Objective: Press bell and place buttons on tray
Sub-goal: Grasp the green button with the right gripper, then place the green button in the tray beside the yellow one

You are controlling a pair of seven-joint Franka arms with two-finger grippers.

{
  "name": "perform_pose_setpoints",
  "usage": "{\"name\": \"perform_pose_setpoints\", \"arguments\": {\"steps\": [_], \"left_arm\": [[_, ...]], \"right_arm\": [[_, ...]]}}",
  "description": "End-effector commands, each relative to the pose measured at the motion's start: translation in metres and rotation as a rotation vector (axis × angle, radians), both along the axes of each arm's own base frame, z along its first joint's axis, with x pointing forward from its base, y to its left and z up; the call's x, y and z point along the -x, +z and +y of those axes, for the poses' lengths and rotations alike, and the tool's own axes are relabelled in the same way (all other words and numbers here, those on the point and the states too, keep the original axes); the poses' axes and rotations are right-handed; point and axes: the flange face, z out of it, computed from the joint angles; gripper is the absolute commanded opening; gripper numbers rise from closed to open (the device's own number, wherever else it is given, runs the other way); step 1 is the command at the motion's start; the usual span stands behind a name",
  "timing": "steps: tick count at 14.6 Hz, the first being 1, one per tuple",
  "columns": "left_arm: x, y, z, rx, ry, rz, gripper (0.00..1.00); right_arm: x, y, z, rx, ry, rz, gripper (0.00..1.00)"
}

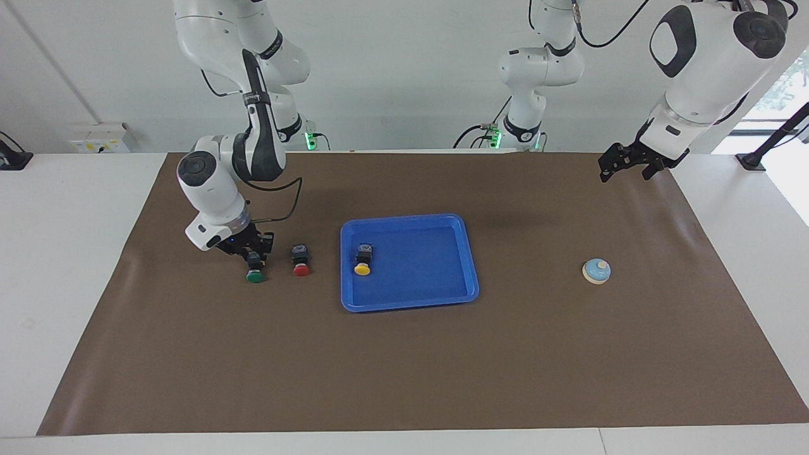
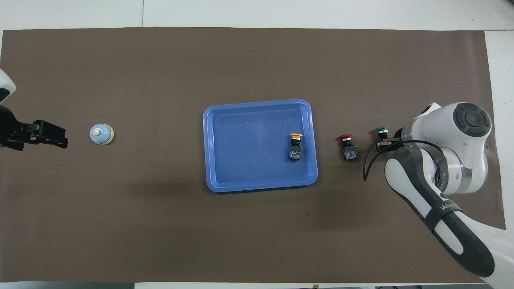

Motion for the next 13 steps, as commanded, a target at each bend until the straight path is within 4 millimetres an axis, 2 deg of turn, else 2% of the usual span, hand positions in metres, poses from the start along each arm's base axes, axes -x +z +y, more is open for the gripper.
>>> {"name": "perform_pose_setpoints", "arguments": {"steps": [1, 3, 6, 7, 8, 10, 11, 13], "left_arm": [[0.002, 0.006, 0.001, 0.016, 0.002, -0.001, 1.0], [0.002, 0.006, 0.001, 0.015, 0.0, -0.001, 1.0], [0.002, 0.006, 0.001, 0.015, 0.002, -0.001, 1.0], [0.002, 0.006, 0.001, 0.016, 0.002, -0.001, 1.0], [0.002, 0.006, 0.001, 0.015, 0.002, -0.001, 1.0], [0.002, 0.006, 0.001, 0.016, 0.002, -0.001, 1.0], [0.002, 0.006, 0.001, 0.015, 0.002, -0.001, 1.0], [0.002, 0.006, 0.001, 0.015, 0.002, -0.001, 1.0]], "right_arm": [[-0.034, 0.059, 0.052, -0.013, 0.006, 0.015, 0.04], [-0.039, 0.077, 0.114, -0.007, -0.035, 0.018, 0.04], [-0.019, 0.081, 0.2, -0.018, -0.039, -0.015, 0.04], [-0.002, 0.074, 0.251, -0.036, -0.014, 0.0, 0.04], [0.006, 0.066, 0.287, -0.035, -0.026, 0.011, 0.04], [0.008, 0.053, 0.335, -0.033, -0.106, 0.013, 0.05], [0.012, 0.044, 0.352, -0.03, -0.114, 0.021, 0.06], [0.014, 0.03, 0.358, -0.049, -0.119, -0.005, 0.06]]}}
